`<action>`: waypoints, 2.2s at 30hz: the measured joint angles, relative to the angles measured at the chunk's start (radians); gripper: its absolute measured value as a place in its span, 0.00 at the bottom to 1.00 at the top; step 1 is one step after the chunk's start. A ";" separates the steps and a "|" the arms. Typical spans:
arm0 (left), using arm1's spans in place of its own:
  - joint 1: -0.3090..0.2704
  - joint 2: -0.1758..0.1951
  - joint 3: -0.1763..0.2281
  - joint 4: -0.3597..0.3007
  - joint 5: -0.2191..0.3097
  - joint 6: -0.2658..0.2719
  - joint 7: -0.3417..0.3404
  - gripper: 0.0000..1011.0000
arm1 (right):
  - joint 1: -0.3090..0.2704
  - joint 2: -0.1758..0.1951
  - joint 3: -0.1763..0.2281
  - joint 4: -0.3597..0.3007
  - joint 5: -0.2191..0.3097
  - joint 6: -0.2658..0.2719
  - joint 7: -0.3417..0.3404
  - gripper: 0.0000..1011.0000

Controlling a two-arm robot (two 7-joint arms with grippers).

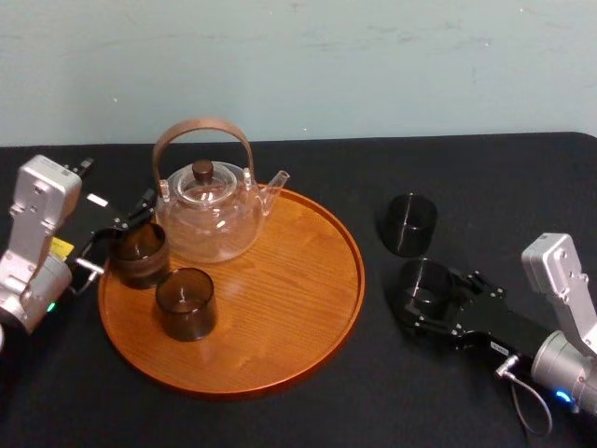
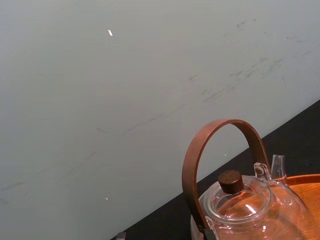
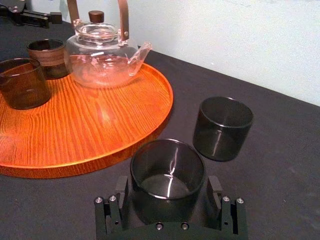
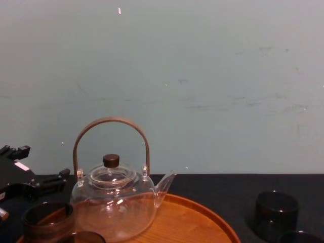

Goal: Pick up the glass from the table and place it on the tray.

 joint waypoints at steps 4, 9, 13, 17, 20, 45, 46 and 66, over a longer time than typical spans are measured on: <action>0.000 0.000 0.000 0.000 0.000 0.000 0.000 0.99 | 0.020 -0.012 -0.005 0.009 -0.014 0.017 0.016 0.99; 0.000 0.000 0.000 0.000 0.000 0.000 0.000 0.99 | 0.037 -0.025 -0.007 0.020 -0.030 0.034 0.026 0.99; 0.000 0.000 0.000 0.000 0.000 0.000 0.000 0.99 | 0.050 -0.039 -0.007 0.034 -0.042 0.046 0.028 0.99; 0.000 0.000 0.000 0.000 0.000 0.000 0.000 0.99 | 0.062 -0.054 -0.006 0.049 -0.056 0.051 0.033 0.99; 0.000 0.000 0.000 0.000 0.000 0.000 0.000 0.99 | 0.065 -0.059 -0.005 0.054 -0.062 0.053 0.035 0.99; 0.000 0.000 0.000 0.000 0.000 0.000 0.000 0.99 | 0.062 -0.055 -0.005 0.050 -0.059 0.051 0.033 0.90; 0.000 0.000 0.000 0.000 0.000 0.000 0.000 0.99 | 0.062 -0.055 -0.005 0.050 -0.059 0.051 0.033 0.90; 0.000 0.000 0.000 0.000 0.000 0.000 0.000 0.99 | 0.061 -0.054 -0.005 0.049 -0.057 0.050 0.032 0.90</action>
